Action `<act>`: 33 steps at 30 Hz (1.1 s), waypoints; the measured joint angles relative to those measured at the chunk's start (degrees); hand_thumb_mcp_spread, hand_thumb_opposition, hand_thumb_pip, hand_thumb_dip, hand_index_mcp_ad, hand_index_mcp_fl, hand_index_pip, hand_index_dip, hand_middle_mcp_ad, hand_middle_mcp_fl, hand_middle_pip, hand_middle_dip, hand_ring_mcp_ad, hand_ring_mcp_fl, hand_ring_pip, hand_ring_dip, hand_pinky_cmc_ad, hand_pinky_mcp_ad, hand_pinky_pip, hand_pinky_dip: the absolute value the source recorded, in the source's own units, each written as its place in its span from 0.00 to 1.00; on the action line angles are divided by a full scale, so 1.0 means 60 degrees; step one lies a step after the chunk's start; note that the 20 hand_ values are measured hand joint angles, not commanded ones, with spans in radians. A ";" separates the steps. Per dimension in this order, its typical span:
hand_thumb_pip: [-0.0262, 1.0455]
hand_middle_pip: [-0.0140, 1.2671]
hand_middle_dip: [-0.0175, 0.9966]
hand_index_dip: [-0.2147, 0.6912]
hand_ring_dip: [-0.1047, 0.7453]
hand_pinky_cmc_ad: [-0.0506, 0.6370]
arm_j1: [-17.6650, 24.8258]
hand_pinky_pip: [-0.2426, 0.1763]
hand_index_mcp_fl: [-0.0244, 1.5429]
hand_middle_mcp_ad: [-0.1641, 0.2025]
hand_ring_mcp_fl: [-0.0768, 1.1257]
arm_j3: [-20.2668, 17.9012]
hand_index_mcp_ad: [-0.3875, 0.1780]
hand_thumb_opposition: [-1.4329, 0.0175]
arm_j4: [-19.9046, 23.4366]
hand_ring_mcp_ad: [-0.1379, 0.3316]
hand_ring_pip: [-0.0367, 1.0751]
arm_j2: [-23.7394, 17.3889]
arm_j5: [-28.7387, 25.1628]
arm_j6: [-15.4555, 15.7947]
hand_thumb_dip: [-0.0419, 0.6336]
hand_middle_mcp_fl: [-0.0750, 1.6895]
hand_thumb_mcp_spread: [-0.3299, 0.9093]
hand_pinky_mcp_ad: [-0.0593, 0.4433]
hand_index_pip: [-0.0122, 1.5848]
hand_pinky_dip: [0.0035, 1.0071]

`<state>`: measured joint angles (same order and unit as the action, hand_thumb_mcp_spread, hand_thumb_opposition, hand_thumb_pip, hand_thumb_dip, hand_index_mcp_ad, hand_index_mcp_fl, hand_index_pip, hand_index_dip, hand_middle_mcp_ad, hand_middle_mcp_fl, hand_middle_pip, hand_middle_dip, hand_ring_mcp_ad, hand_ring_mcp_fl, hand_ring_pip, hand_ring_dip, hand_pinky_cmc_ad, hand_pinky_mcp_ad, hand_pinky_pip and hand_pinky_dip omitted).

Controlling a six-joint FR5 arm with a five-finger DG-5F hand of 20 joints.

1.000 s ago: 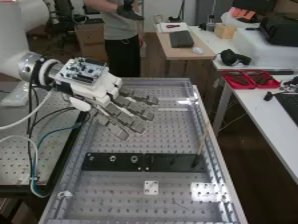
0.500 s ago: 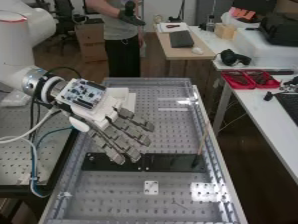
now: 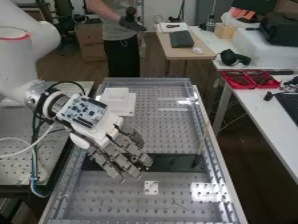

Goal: Grab the bearing and place it in the white container

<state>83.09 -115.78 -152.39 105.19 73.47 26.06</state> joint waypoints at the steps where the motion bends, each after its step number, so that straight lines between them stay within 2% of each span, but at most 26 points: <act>1: 0.66 0.11 0.10 0.46 0.09 0.77 -0.0055 0.27 0.06 0.83 0.08 -0.0013 0.53 0.40 0.0111 0.78 0.10 0.0054 0.0043 0.0038 0.43 0.04 0.52 0.70 0.69 0.12; 3: 0.66 0.11 0.10 0.47 0.09 0.76 -0.0137 0.28 0.06 0.83 0.08 -0.0042 0.53 0.39 0.0290 0.75 0.10 0.0145 0.0107 0.0093 0.46 0.04 0.52 0.71 0.72 0.12; 12: 0.67 0.11 0.12 0.51 0.09 0.76 -0.0354 0.28 0.04 0.83 0.08 -0.0270 0.53 0.39 0.1142 0.75 0.11 0.0481 0.0364 0.0341 0.47 0.04 0.55 0.70 0.82 0.12; 17: 0.67 0.11 0.12 0.53 0.09 0.76 -0.0425 0.28 0.04 0.82 0.08 -0.0403 0.50 0.39 0.1591 0.71 0.11 0.0642 0.0545 0.0575 0.47 0.04 0.55 0.70 0.83 0.12; 23: 0.67 0.11 0.12 0.53 0.10 0.75 -0.0529 0.28 0.03 0.79 0.08 -0.0491 0.51 0.39 0.1983 0.71 0.10 0.0827 0.0840 0.0859 0.47 0.04 0.55 0.71 0.84 0.12; 33: 0.66 0.11 0.11 0.53 0.10 0.74 -0.0478 0.28 0.03 0.78 0.08 -0.0553 0.50 0.39 0.2560 0.70 0.10 0.1140 0.1053 0.1166 0.46 0.04 0.56 0.70 0.86 0.12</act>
<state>80.22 -119.10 -137.03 112.03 79.78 33.06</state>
